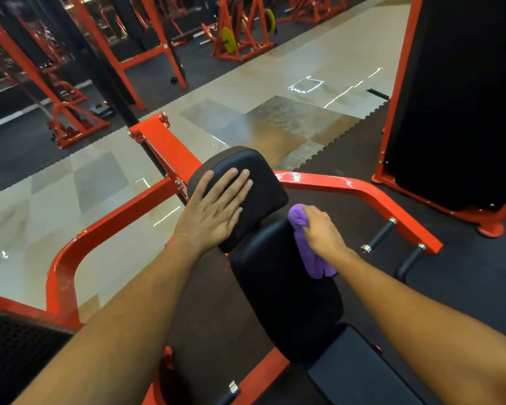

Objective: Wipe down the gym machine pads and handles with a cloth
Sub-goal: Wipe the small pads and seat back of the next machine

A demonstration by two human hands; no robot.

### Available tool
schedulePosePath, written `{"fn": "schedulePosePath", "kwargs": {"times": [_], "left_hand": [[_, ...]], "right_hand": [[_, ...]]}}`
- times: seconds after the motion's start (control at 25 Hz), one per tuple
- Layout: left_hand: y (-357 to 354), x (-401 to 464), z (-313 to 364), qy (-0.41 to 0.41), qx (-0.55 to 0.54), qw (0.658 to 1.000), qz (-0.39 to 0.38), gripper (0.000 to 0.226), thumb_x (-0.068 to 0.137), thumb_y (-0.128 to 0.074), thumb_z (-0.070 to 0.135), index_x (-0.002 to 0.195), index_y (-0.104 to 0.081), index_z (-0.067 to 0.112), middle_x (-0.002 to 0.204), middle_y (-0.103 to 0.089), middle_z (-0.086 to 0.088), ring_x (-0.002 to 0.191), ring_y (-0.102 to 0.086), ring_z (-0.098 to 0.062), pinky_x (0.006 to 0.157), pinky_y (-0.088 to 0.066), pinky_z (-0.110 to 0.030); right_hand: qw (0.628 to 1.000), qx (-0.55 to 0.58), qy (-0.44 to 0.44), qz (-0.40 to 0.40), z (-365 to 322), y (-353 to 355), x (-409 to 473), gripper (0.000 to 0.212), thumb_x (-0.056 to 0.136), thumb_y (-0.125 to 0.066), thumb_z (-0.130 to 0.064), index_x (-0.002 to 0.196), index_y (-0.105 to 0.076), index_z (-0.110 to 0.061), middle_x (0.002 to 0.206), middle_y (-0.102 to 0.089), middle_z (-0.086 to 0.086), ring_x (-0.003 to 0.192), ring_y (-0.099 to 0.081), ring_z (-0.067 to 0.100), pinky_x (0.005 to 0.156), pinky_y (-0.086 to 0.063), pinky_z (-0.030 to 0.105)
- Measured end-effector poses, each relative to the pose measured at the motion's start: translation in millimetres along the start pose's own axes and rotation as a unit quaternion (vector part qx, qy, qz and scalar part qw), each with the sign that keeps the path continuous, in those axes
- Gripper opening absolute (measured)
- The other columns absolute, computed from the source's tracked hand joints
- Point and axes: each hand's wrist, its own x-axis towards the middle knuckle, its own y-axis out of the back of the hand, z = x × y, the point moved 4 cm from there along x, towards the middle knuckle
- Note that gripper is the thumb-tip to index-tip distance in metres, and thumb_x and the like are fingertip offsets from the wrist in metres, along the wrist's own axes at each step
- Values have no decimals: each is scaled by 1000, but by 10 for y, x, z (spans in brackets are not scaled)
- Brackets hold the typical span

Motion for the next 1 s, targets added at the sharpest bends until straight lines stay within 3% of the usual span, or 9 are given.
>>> {"fn": "schedulePosePath", "kwargs": {"times": [0.16,0.32,0.48,0.64,0.8,0.84,0.88,0.96,1.0], "left_hand": [[-137,-142,627,-32,-113,993,-33,66,103,-46,31,163,-26,12,172,-16,-9,159,-12,-25,128,-13,-50],[-546,-57,1271,-100,-159,976,-112,73,103,-51,44,164,-22,15,172,-15,-7,159,-12,-23,129,-9,-47],[-860,-45,1403,-86,-120,985,-94,74,106,-39,52,165,-16,15,173,-8,-9,159,-10,-27,130,-5,-46],[-837,-78,1424,-92,-137,981,-100,75,105,-38,53,165,-16,14,173,-8,-9,159,-10,-28,130,-5,-47],[-682,-1,1432,-42,-192,966,-171,77,100,-34,64,163,-29,19,172,-16,-9,159,-12,-29,130,-2,-46],[-517,28,1488,24,-290,937,-196,76,99,-34,68,162,-32,25,170,-23,-7,159,-13,-28,129,-3,-45],[-326,62,1587,101,-439,864,-226,73,98,-41,69,161,-33,32,166,-34,-2,157,-18,-25,129,-7,-42],[142,87,1868,187,-676,666,-254,74,91,-66,61,155,-38,42,146,-56,15,144,-43,-10,122,-30,-33],[371,63,1986,184,-725,621,-233,73,85,-76,55,150,-44,42,136,-62,21,133,-53,-3,116,-39,-31]], "right_hand": [[988,97,-111,50,529,204,-542,17,93,-43,4,84,-54,-6,81,-51,-2,83,-50,23,71,-36,23],[955,195,-224,1,1099,164,-936,21,107,-44,-23,121,-59,-23,125,-54,-3,114,-50,8,94,-31,18],[910,314,-269,45,1366,335,-1066,29,106,-42,-40,127,-62,-36,134,-59,-10,125,-55,5,101,-39,25],[853,403,-322,76,1111,567,-1192,30,108,-40,-40,114,-69,-33,115,-72,-8,107,-66,3,90,-48,26],[874,370,-310,57,592,834,-1433,25,106,-43,-43,108,-67,-34,105,-72,-5,90,-67,9,66,-53,24],[885,357,-293,58,445,958,-1523,23,106,-44,-43,109,-66,-36,103,-72,-6,86,-66,9,57,-50,21],[897,340,-274,65,325,1081,-1609,22,105,-46,-44,111,-66,-38,104,-72,-7,88,-67,10,56,-50,20],[923,301,-228,80,82,1322,-1788,21,103,-49,-48,112,-67,-43,109,-74,-12,103,-69,8,74,-55,25],[931,290,-206,80,-18,1414,-1874,21,102,-50,-48,113,-68,-43,111,-73,-16,107,-67,5,86,-55,28]]}}
